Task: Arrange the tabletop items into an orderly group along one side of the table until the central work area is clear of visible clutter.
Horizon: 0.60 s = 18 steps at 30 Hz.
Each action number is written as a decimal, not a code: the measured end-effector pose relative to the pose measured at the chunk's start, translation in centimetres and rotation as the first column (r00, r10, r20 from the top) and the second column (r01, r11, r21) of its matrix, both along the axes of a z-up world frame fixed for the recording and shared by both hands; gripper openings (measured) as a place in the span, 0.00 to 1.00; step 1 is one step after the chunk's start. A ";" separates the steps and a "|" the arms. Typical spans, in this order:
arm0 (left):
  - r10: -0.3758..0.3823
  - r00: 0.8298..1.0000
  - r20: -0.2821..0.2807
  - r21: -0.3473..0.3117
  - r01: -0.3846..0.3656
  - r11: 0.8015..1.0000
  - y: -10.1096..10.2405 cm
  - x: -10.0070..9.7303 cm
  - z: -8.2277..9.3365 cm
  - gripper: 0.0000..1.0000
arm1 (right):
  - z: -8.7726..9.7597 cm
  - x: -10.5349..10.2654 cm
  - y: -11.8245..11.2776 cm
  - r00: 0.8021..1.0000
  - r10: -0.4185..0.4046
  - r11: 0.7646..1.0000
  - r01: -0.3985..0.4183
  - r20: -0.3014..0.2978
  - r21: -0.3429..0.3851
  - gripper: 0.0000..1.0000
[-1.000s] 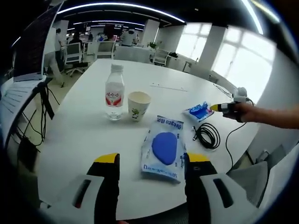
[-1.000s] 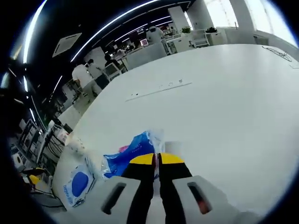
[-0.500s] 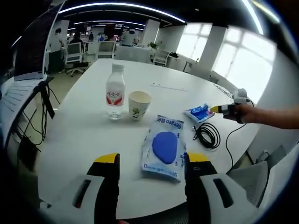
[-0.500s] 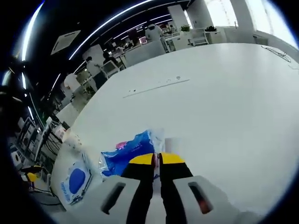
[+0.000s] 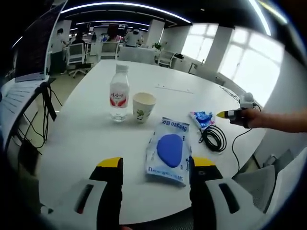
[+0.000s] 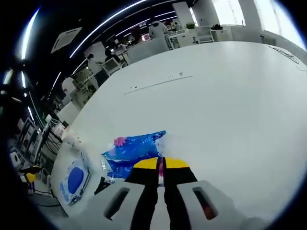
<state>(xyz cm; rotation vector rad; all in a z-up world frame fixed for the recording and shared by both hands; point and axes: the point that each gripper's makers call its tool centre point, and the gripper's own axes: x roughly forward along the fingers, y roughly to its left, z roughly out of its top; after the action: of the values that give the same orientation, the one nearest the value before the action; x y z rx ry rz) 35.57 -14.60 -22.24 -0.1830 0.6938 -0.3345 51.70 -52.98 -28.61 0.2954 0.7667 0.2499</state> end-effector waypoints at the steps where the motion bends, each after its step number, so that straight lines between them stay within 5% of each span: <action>1: 0.001 1.000 0.000 0.000 -0.001 1.000 0.0 0.0 0.0 0.55 | 0.0 0.0 0.0 1.000 0.000 1.000 0.000 0.000 0.000 0.00; 12: -0.004 1.000 0.004 0.001 0.004 1.000 0.0 0.1 0.1 0.56 | 0.1 -0.1 0.0 0.998 0.063 0.996 -0.063 0.004 -0.058 0.00; 18: -0.006 1.000 0.005 0.009 0.006 1.000 0.2 0.0 0.1 0.56 | 0.1 -0.1 0.2 0.975 0.221 0.957 -0.218 -0.005 -0.189 0.02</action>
<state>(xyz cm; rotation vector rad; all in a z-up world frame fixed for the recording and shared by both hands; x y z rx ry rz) 35.53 -14.42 -22.14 -0.1714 0.6910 -0.3370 51.60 -52.75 -28.55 0.0273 0.8018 0.3860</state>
